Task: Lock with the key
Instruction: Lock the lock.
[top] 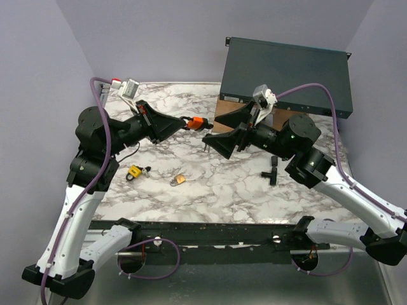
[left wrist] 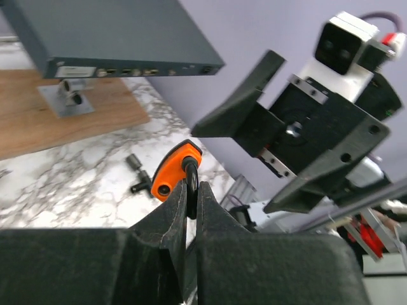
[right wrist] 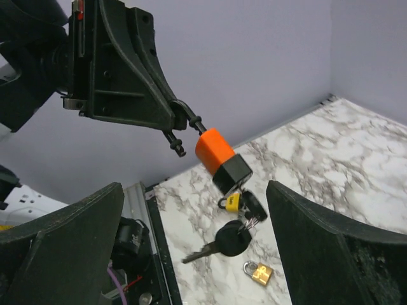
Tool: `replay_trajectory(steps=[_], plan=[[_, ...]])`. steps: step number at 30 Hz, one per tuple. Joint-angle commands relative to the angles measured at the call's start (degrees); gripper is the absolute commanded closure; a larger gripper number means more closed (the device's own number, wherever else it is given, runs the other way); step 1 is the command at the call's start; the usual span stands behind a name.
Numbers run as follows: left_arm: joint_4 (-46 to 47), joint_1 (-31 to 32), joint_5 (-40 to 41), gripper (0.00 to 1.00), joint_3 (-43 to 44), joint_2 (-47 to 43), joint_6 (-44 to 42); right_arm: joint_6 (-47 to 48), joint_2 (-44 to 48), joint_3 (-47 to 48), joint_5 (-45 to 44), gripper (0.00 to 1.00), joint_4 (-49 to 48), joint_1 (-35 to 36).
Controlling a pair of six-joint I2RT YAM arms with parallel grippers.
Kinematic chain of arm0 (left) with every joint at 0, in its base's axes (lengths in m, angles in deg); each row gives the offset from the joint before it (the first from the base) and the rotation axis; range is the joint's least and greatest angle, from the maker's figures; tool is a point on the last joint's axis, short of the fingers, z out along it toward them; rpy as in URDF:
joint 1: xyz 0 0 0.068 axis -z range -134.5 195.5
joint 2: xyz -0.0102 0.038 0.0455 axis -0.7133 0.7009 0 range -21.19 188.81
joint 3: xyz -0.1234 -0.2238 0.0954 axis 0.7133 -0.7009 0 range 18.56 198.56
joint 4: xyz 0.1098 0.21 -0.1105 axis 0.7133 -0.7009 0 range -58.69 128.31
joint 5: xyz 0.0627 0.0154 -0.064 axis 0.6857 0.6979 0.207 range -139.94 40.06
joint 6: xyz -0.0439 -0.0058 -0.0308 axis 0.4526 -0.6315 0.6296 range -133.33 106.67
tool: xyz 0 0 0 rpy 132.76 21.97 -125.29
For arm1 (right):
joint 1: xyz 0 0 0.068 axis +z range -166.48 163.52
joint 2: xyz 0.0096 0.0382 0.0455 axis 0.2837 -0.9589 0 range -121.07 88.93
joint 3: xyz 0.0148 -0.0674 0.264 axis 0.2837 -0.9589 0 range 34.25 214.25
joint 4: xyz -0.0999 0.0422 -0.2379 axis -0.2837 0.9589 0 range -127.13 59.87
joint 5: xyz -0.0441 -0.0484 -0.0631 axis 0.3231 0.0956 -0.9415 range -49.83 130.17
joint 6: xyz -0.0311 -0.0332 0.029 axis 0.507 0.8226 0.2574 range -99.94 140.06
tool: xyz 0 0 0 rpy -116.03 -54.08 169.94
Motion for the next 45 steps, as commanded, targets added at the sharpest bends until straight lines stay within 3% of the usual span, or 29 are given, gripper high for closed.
replay_trajectory(steps=[1, 11, 22, 27, 37, 45], plan=[[-1.06, 3.40, -4.30, 1.00, 5.15, -0.33, 0.51, 2.49, -1.24, 4.07, 7.94, 0.06, -1.42, 0.45], [0.44, 6.71, -5.11, 1.00, 8.99, -1.28, 3.46, 0.87, -2.57, 9.55, 17.18, 0.16, -0.80, 0.45], [1.72, 8.37, -3.88, 1.00, 11.63, -2.08, 5.39, -5.16, -1.98, 5.18, 22.88, 0.25, -7.05, 0.45], [2.13, 8.70, -3.37, 1.00, 11.22, -2.51, 5.97, -9.33, -1.53, 2.90, 24.79, 0.36, -12.01, 0.45], [2.91, 9.10, -2.45, 1.00, 10.13, -3.05, 6.29, -16.46, 0.81, -1.09, 23.45, 0.56, -21.36, 0.45], [3.63, 9.44, -2.62, 1.00, 9.48, -2.98, 6.49, -18.61, 0.08, -1.27, 21.48, 0.56, -23.08, 0.44]])
